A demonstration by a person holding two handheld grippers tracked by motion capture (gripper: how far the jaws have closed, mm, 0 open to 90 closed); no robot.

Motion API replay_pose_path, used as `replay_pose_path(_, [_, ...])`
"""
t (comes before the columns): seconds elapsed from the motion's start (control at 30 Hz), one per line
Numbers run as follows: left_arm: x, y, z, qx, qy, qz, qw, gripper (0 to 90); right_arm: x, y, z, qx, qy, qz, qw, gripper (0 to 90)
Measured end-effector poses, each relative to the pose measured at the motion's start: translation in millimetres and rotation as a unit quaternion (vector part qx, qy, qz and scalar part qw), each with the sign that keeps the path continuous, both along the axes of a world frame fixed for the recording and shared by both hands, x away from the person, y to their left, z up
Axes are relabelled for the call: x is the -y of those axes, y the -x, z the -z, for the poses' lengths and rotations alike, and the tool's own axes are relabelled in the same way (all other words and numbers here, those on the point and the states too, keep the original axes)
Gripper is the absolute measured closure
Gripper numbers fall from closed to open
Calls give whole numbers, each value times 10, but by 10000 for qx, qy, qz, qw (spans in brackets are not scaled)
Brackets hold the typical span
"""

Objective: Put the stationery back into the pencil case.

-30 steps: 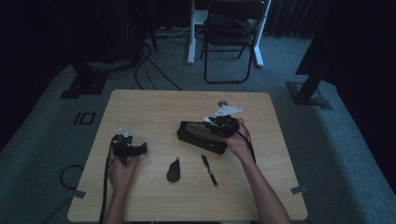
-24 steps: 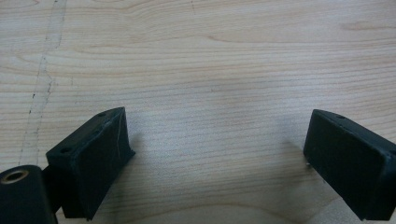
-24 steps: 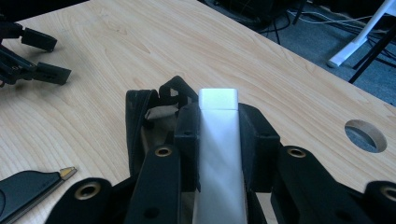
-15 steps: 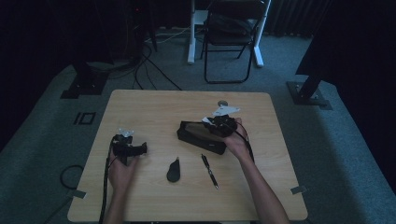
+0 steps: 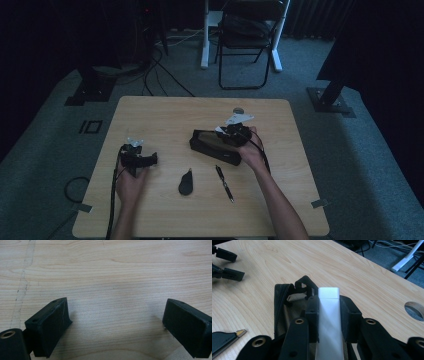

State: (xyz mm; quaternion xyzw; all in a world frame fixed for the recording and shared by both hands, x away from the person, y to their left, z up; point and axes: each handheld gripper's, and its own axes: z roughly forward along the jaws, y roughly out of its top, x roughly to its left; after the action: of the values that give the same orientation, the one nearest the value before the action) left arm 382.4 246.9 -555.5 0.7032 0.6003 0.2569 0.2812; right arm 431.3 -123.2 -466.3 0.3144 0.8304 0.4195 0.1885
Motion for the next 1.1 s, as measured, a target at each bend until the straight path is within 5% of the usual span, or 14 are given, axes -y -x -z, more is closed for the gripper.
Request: replay_pose_path(1.1, [2, -1, 2, 14, 13, -10, 10000, 72, -163, -20, 165, -10, 474, -185, 9987, 710])
